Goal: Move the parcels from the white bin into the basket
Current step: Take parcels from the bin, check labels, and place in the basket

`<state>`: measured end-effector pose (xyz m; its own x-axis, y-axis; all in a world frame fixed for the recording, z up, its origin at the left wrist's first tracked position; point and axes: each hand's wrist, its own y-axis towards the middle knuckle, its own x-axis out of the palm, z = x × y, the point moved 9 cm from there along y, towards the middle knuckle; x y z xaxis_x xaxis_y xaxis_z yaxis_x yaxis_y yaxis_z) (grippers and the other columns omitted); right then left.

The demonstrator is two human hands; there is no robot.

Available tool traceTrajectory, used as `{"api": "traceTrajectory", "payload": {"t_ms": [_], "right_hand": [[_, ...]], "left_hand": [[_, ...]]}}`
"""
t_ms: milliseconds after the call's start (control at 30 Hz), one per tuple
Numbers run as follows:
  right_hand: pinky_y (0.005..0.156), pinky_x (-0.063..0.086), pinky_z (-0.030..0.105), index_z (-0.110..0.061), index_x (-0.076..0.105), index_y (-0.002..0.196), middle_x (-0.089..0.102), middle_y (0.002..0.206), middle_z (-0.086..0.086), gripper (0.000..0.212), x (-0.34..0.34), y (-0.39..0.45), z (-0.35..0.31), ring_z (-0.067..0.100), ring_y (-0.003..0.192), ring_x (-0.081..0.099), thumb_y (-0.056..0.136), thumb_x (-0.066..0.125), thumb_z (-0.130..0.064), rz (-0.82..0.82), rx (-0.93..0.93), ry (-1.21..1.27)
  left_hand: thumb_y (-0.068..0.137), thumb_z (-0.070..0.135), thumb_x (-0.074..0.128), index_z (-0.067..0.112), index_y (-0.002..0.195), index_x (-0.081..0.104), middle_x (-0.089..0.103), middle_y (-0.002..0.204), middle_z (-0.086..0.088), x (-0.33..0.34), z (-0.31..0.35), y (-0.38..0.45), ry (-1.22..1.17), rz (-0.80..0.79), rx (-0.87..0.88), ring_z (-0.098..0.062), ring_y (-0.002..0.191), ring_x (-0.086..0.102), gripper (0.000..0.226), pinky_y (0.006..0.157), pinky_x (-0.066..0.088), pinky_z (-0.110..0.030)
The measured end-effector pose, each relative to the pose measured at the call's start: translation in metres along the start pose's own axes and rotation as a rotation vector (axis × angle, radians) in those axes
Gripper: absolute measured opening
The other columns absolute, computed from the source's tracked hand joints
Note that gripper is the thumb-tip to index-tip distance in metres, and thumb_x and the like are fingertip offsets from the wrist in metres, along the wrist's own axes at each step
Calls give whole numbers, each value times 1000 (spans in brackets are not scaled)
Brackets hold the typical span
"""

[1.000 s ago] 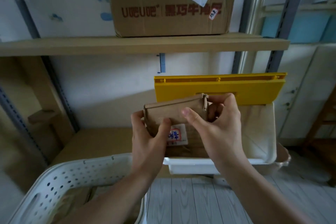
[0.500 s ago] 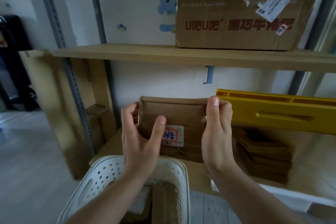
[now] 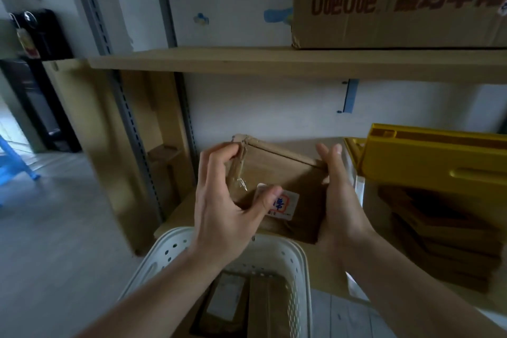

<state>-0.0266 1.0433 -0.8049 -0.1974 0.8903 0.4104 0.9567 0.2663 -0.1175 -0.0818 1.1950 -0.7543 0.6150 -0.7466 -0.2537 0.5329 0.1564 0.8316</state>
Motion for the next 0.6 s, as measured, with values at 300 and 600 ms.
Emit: {"api": "traceTrajectory", "payload": {"t_ms": [300, 600], "right_hand": [[106, 44, 62, -15, 70, 128, 75, 116, 20, 63, -38, 32, 71, 42, 105, 71, 84, 50, -55, 0, 306, 251], [81, 57, 59, -16, 71, 123, 75, 106, 16, 62, -33, 38, 78, 41, 98, 72, 66, 65, -39, -69, 264, 232]], "left_hand": [[87, 48, 63, 24, 148, 32, 46, 141, 5, 23, -5, -23, -16, -208, -24, -14, 131, 51, 72, 106, 46, -29], [73, 80, 52, 31, 120, 70, 79, 106, -12, 33, -75, -45, -643, -250, -1228, -36, 100, 74, 70, 91, 55, -50]]}}
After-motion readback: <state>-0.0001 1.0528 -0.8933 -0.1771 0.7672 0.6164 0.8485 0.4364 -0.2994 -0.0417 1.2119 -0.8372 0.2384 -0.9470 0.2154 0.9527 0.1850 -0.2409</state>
